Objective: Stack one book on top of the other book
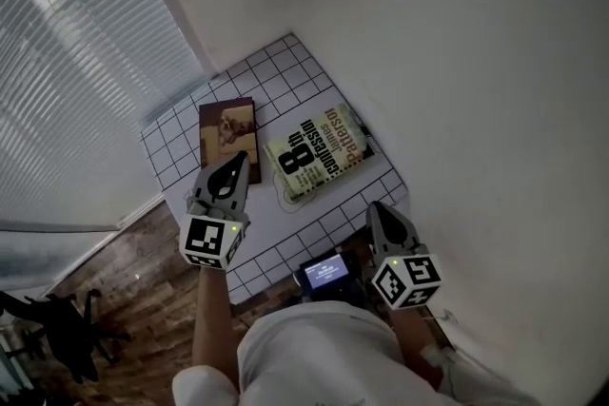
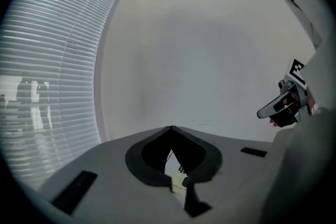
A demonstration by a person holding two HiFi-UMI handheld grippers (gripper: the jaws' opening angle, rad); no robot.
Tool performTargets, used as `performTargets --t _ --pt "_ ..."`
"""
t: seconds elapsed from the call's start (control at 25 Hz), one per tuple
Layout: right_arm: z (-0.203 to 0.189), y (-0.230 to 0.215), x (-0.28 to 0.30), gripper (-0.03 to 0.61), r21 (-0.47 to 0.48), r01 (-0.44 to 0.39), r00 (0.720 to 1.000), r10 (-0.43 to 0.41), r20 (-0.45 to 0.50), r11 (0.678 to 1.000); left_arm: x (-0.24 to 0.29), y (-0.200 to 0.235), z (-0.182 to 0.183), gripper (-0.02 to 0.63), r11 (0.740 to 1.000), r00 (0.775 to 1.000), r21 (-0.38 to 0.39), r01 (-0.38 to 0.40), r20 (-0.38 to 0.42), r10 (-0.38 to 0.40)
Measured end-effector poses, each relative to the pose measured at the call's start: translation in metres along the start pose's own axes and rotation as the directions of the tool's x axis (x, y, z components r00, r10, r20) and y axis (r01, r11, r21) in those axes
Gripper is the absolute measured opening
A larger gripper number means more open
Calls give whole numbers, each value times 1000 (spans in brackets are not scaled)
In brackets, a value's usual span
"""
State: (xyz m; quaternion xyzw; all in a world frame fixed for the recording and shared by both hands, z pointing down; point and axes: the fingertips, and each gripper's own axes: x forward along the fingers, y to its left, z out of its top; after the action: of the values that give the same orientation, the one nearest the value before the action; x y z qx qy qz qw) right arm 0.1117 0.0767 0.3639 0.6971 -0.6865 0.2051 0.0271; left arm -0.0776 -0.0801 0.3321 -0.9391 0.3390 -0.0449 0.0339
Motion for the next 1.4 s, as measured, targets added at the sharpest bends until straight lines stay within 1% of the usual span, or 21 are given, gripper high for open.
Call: performTargets --t 0.12,0.2,0.4,0.6,0.72,0.8,1.0,1.24,1.36,1.4 --pt "-10 -9 16 8 62 23 999 -21 -24 998 23 10 -9 8 1000 999 -3 21 -37 -21" --pt "-20 -13 27 8 108 36 998 -32 -46 993 40 13 -18 8 999 996 -3 51 -69 -51" --pt "-44 -22 49 8 219 71 993 -48 -110 973 78 14 -46 8 990 979 -20 136 -148 -138" --pt "-58 -34 67 8 283 104 988 -66 -141 954 108 8 -77 8 975 946 -61 213 -235 -222" --pt "-60 -39 79 8 328 118 987 -74 -143 937 121 7 -89 8 966 924 -52 252 -284 -256" --pt "-59 -41 88 8 351 123 987 -78 -139 928 130 6 -93 8 959 911 -51 277 -303 -279" --pt "-72 -46 102 8 399 144 983 -85 -163 906 144 4 -107 9 951 891 -65 303 -336 -307" --pt "-89 -55 116 8 449 180 972 -88 -217 875 158 1 -120 9 939 860 -76 335 -382 -338" --pt "-97 -58 122 9 453 204 966 -103 -238 868 164 1 -130 11 931 840 -103 351 -405 -362" --pt "-100 -59 124 9 455 211 964 -107 -244 865 165 0 -135 25 926 829 -121 357 -416 -373"
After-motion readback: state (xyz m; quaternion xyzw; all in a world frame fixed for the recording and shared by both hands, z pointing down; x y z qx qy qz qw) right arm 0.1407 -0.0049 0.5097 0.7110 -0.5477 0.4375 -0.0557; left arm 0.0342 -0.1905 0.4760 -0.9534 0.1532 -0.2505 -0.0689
